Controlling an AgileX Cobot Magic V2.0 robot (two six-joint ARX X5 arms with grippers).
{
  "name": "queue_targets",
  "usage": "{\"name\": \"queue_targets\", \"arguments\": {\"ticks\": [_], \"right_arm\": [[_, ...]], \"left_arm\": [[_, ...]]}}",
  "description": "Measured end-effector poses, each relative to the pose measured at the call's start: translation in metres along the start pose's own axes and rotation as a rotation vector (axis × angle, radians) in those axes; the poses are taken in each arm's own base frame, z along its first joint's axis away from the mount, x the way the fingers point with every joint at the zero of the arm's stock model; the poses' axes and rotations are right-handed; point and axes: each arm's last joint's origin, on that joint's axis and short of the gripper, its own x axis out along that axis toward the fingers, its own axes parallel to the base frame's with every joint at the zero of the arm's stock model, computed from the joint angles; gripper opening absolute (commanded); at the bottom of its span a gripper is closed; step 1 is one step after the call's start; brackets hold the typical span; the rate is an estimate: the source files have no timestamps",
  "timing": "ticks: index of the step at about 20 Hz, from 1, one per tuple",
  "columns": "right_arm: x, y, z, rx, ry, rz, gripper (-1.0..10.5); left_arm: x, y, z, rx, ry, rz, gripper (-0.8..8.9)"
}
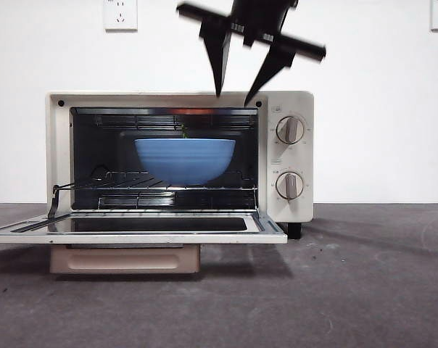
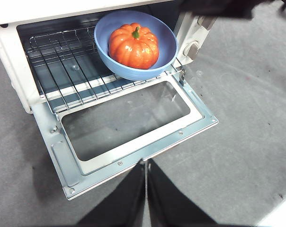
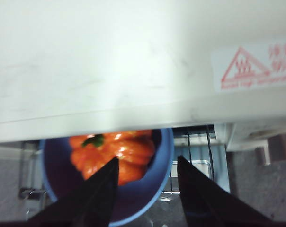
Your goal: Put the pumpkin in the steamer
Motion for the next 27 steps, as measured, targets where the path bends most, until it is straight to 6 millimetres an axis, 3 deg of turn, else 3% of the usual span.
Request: {"name": "queue_targets", "arguments": {"ticks": [7,13,20,25,27], "right_arm": [[-0.082,-0.005,0.012,-0.311,-0.055,0.188,2.0],[-0.14,-0.033,-0.003,-0.514,-0.089,0.269,2.0],[-0.161,-0.088,-0.061,-0.621,-0.147,0.479,2.0],[-0.153,-0.122,-0.102,-0.659,-0.074,0.567,2.0],[-0.154,-0.127,-0.107,-0.662,-0.078,0.569,2.0]], "left_arm": [[0.0,0.0,0.0,0.0,0.0,0.0,0.15],[0.0,0.0,0.0,0.0,0.0,0.0,0.15],[0.0,0.0,0.0,0.0,0.0,0.0,0.15],[0.0,0.0,0.0,0.0,0.0,0.0,0.15],[0.0,0.0,0.0,0.0,0.0,0.0,0.15]]}}
